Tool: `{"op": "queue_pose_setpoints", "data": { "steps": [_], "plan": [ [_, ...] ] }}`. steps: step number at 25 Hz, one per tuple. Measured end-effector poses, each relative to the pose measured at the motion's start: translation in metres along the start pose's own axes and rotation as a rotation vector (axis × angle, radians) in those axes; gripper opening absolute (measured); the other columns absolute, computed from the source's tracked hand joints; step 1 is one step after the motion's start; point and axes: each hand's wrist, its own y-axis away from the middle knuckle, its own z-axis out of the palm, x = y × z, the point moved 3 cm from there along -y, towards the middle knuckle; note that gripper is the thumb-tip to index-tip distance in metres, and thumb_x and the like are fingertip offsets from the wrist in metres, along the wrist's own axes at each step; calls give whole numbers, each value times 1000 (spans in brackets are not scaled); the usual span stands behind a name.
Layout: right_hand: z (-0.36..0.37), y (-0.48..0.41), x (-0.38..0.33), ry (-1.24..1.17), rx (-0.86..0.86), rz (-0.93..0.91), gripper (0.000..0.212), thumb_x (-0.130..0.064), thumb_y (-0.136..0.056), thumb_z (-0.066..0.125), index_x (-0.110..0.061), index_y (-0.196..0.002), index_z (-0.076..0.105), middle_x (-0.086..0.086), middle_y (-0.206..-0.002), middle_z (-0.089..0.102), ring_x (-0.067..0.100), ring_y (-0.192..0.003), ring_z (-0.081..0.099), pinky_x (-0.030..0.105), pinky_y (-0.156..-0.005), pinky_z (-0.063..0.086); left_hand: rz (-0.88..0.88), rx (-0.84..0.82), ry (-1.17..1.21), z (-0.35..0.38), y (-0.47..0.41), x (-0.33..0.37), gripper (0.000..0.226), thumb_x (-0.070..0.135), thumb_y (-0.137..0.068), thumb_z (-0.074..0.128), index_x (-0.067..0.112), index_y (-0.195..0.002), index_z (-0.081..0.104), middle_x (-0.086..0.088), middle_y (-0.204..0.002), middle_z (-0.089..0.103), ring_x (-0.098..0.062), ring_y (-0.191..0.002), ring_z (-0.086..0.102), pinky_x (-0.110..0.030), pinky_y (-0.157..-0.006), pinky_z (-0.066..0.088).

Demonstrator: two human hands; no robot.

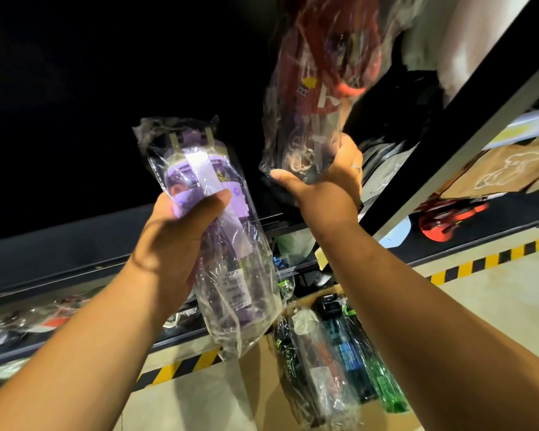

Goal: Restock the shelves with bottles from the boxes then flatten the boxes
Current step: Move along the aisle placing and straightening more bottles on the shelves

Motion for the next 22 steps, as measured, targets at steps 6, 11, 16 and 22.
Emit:
{"op": "queue_pose_setpoints", "data": {
  "steps": [6,11,16,22],
  "plan": [
    [-23,36,-3,-156,-59,63,103,-49,-73,81,-25,-153,21,1,-149,31,13,-138,35,30,-113,35,44,-58,20,2,3,7,11,20,-92,67,13,-98,72,-14,-69,68,-37,-65,55,-41,-58,42],
    [-38,122,-32,-469,-529,217,76,-57,-69,74,-37,-137,46,-14,-129,59,0,-115,58,24,-95,52,67,-120,9,-4,6,21,20,27,-90,67,16,-106,73,-11,-77,71,-34,-68,62,-39,-62,47],
    [-21,132,-59,-534,-1080,298,64,-14,-75,79,-34,-128,50,-18,-106,73,-1,-97,69,16,-78,55,159,-279,46,-13,12,30,26,17,-91,61,12,-116,63,-21,-99,69,-35,-82,69,-46,-72,59],
    [-1,113,-74,-498,-892,186,64,4,-74,79,-22,-123,47,0,-106,74,11,-94,72,22,-77,58,180,-90,-40,-56,-2,36,55,55,-102,35,16,-132,59,-10,-126,68,-22,-115,64,-46,-102,46]
  ]
}}
